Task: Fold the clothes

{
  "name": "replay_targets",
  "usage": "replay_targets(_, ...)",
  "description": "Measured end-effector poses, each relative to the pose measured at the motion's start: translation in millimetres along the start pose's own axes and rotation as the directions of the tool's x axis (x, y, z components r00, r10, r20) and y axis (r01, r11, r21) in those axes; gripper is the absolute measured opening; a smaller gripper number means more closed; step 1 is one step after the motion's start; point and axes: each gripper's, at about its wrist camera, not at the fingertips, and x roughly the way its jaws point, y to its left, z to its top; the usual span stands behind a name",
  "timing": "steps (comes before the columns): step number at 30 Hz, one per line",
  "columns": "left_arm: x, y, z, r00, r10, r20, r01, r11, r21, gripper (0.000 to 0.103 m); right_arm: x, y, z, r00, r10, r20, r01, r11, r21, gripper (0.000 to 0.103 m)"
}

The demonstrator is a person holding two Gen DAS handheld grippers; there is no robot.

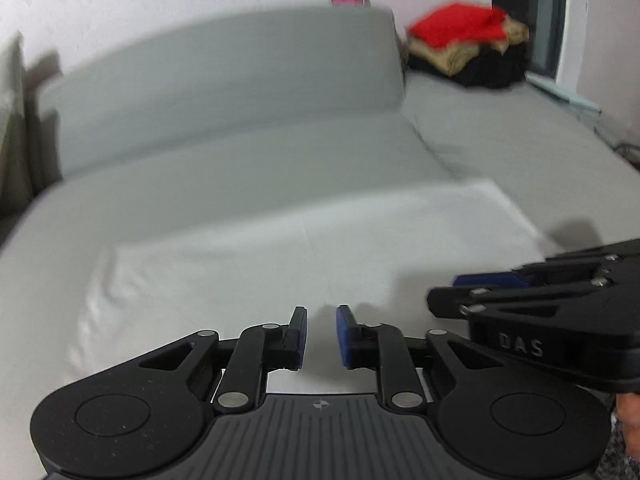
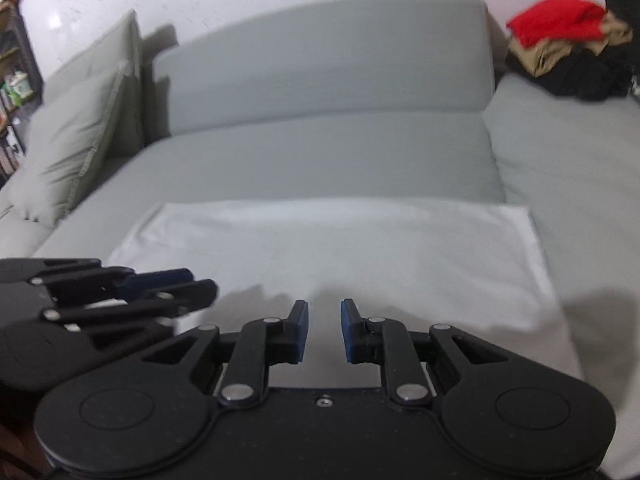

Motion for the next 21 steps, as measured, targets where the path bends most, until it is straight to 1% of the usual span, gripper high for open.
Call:
replay_targets(1,4,-2,-6,0.999,-0.024,-0.031,0.024,1.0,0.005,0.015,2,-2,-4,1.0,0.008,-0.022,-0.008,1.0,0.007,0.018)
replay_targets(2,-4,-6,-14,0.999,-0.025,-0.031,0.026,0.999,0.037,0.015,-3,-3,-10,0.999,0.029,-0.032,-0.029,1.0,0.002,0.019)
replay_targets(3,-12,-10,-22,0.999,-0.026,-0.03,0.028,0.997,0.067,0.01,-7,-4,-17,0.998,0.049,-0.043,-0.049,0.999,-0.004,0.018)
replay_targets(4,-24,-12,-29,0.999,-0.028,-0.033,0.031,0.996,0.083,0.01,-14,-5,-24,0.996,0.075,-0.055,-0.076,0.997,-0.005,0.019)
replay_targets(6,-49,-13,-44,0.996,-0.061,-0.064,0.067,0.994,0.083,0.009,-37,-7,-45,0.987,0.14,-0.084,-0.141,0.99,0.001,0.019)
replay_targets(8,-72,-10,-57,0.989,-0.102,-0.105,0.111,0.99,0.083,0.011,-63,-8,-62,0.985,0.134,-0.104,-0.138,0.99,-0.032,0.018)
replay_targets(10,-86,-7,-70,0.984,-0.122,-0.127,0.131,0.989,0.065,0.012,-80,-14,-73,0.977,0.136,-0.167,-0.139,0.99,-0.007,0.017)
replay_targets(11,-94,-6,-72,0.989,-0.111,-0.101,0.117,0.991,0.063,0.012,-89,-17,-77,0.977,0.134,-0.164,-0.136,0.991,0.002,0.017)
replay_targets(12,-100,-4,-73,0.992,-0.099,-0.074,0.104,0.993,0.059,0.013,-96,-20,-78,0.98,0.13,-0.15,-0.13,0.991,0.01,0.018)
replay_targets(14,-107,-2,-65,0.997,-0.076,0.005,0.076,0.996,0.037,0.013,-106,-23,-73,0.991,0.115,-0.067,-0.114,0.993,0.021,0.018)
replay_targets(16,-107,-3,-57,0.996,-0.057,0.067,0.056,0.998,0.015,0.014,-113,-25,-67,0.995,0.101,0.013,-0.101,0.994,0.033,0.018)
replay_targets(17,-103,-4,-53,0.995,-0.049,0.09,0.049,0.999,0.006,0.015,-108,-24,-62,0.994,0.102,0.045,-0.104,0.994,0.039,0.018)
replay_targets(18,-100,-6,-49,0.993,-0.042,0.112,0.042,0.999,-0.003,0.017,-102,-23,-58,0.992,0.101,0.073,-0.105,0.994,0.043,0.017)
replay_targets(19,-91,-8,-47,0.993,-0.031,0.115,0.031,1.0,0.001,0.02,-94,-21,-55,0.991,0.098,0.087,-0.102,0.994,0.042,0.016)
replay_targets(20,-81,-10,-46,0.995,-0.004,0.098,0.002,1.0,0.017,0.023,-86,-19,-54,0.99,0.099,0.096,-0.104,0.994,0.043,0.016)
replay_targets(21,-71,-12,-47,0.997,0.032,0.067,-0.034,0.999,0.029,0.021,-78,-17,-54,0.99,0.099,0.096,-0.103,0.994,0.042,0.016)
